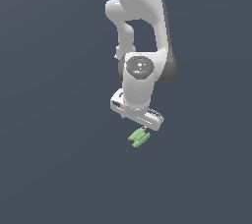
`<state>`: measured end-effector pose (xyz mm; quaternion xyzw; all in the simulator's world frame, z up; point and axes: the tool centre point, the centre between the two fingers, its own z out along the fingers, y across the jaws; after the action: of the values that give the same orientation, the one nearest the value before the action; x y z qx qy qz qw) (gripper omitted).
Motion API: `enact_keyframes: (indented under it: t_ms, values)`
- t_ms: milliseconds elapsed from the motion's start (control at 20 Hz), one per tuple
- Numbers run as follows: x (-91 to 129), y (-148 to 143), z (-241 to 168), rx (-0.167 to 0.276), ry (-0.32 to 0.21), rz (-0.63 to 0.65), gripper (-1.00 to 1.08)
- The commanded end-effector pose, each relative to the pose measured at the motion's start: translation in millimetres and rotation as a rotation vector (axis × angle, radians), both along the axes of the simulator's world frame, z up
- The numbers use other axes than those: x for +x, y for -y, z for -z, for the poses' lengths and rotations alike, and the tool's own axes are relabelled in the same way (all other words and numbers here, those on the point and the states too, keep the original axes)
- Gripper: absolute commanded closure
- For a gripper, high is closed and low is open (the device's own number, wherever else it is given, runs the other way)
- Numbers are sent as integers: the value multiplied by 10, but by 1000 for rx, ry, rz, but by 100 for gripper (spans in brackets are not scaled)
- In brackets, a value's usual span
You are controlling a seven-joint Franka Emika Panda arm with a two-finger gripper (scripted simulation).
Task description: Pick up the object and move it to a goal position.
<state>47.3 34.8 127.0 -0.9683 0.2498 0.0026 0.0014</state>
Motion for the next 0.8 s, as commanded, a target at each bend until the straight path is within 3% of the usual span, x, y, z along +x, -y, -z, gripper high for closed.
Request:
enact_keyframes:
  t_ms: [0,750]
  values:
    - [50,-40,61,0,0,65,-92]
    - [253,-237,351,-4,3,353,-92]
